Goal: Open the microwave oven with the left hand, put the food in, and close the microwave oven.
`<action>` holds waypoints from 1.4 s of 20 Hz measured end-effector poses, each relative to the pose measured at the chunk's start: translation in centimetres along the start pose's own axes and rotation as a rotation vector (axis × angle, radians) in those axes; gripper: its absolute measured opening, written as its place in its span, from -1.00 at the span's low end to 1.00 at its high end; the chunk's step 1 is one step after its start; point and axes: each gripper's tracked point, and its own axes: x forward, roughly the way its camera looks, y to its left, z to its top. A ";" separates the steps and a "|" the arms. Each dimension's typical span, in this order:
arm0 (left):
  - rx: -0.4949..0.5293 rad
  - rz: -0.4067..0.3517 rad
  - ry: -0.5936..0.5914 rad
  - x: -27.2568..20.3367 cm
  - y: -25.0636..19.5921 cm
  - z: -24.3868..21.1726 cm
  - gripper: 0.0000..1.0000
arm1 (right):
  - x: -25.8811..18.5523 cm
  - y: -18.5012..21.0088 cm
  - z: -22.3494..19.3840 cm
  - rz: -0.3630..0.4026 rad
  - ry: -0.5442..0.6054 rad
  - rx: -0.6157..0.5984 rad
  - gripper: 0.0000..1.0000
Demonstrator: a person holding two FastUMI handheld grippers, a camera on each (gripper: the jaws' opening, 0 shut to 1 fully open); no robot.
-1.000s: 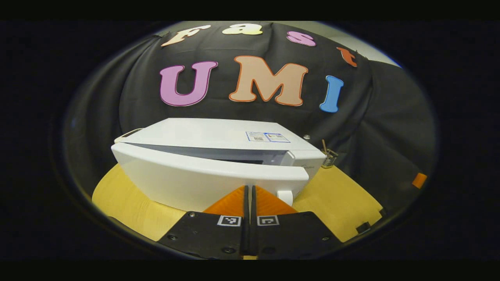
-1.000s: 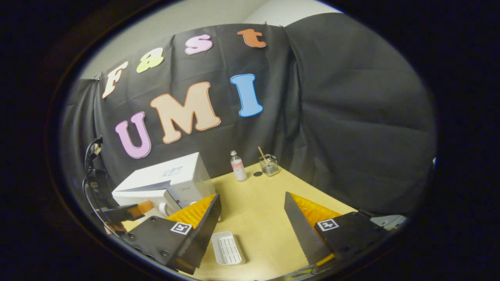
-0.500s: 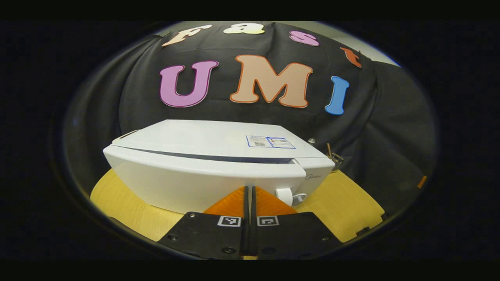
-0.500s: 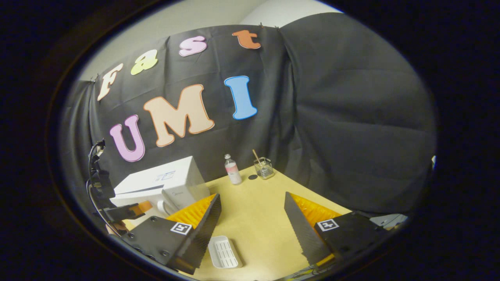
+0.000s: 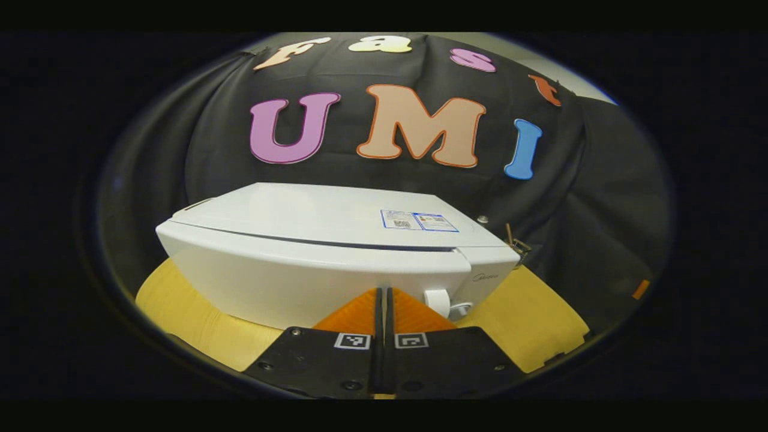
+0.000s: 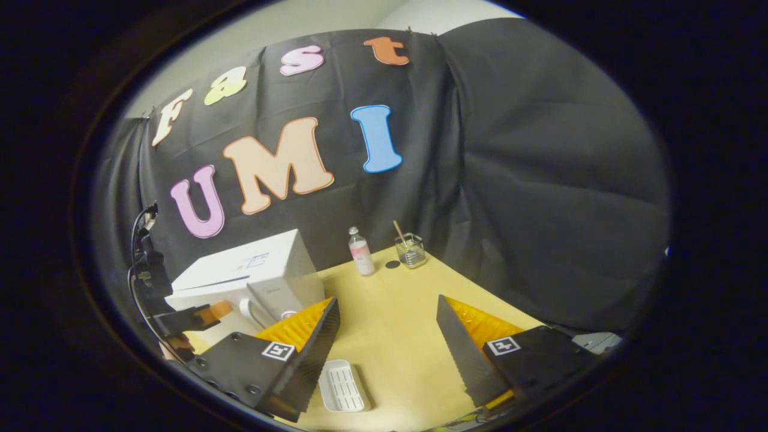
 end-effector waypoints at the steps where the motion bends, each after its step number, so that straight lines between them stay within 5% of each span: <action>1: -0.001 0.002 0.000 0.0 0.1 0.0 -1.00 | 0.1 0.2 -0.1 0.004 0.003 -0.008 0.83; 28: -0.051 0.021 -0.022 0.8 0.5 0.3 -0.99 | -0.3 -0.1 0.6 0.042 -0.002 -0.052 0.83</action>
